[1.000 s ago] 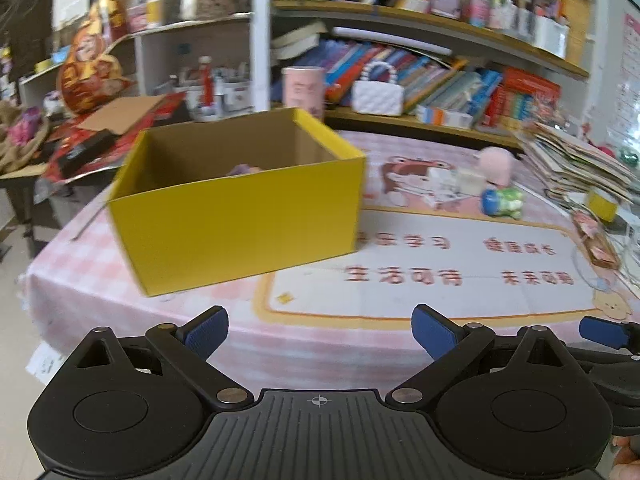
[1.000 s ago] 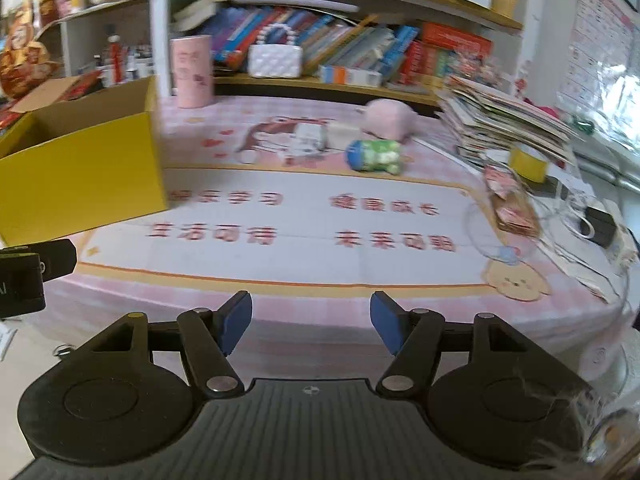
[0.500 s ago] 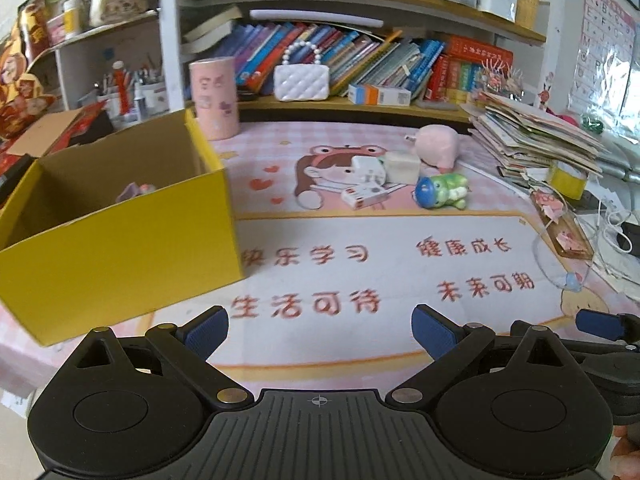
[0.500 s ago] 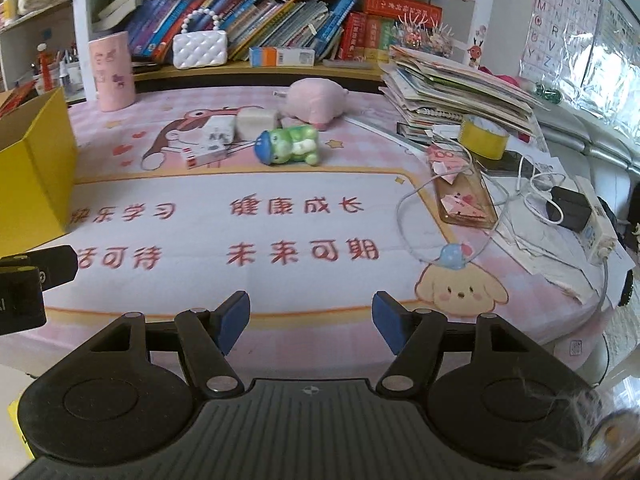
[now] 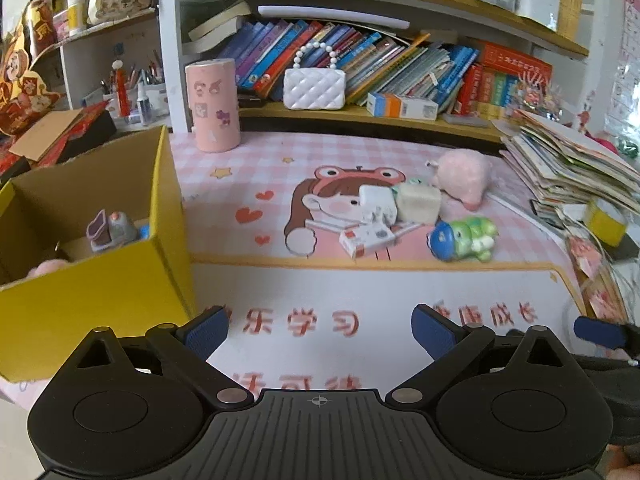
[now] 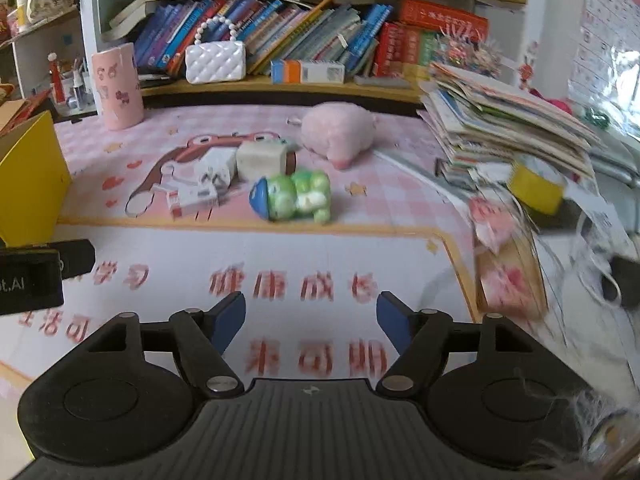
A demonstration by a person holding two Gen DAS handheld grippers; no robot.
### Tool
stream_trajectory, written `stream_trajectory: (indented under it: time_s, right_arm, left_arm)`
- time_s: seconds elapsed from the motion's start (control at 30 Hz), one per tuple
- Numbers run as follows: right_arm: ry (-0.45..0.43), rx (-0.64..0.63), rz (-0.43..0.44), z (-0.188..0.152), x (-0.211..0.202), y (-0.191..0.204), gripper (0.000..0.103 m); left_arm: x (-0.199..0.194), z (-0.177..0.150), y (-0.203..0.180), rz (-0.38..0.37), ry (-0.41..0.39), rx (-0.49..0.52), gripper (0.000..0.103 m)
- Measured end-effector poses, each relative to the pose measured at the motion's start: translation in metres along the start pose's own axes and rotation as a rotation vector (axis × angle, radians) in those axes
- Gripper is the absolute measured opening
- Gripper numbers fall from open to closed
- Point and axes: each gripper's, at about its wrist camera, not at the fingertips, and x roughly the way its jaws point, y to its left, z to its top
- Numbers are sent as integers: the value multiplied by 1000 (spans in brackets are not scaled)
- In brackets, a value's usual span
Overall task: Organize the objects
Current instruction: 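Withdraw both grippers from the box and move toward the green frog toy, then grasp the green frog toy with the right gripper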
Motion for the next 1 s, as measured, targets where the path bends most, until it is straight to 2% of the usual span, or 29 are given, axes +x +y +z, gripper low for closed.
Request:
stream_trajectory:
  time_s: [0.33, 0.67, 0.83, 0.9, 1.0]
  right_arm:
    - [-24, -50, 89, 35, 52, -13, 92]
    - [-11, -111, 154, 59, 112, -1, 94]
    - [-7, -118, 152, 66, 133, 1, 90]
    - [-8, -106, 164, 68, 137, -3, 76]
    - [-24, -65, 188, 71, 135, -16, 73]
  left_arm:
    - [31, 30, -14, 93, -7, -28, 100]
    - [56, 45, -16, 196, 15, -47, 100]
    - [67, 50, -19, 209, 34, -44, 100]
    - [73, 51, -22, 211, 38, -39, 100]
    - [83, 55, -28, 207, 44, -35, 98]
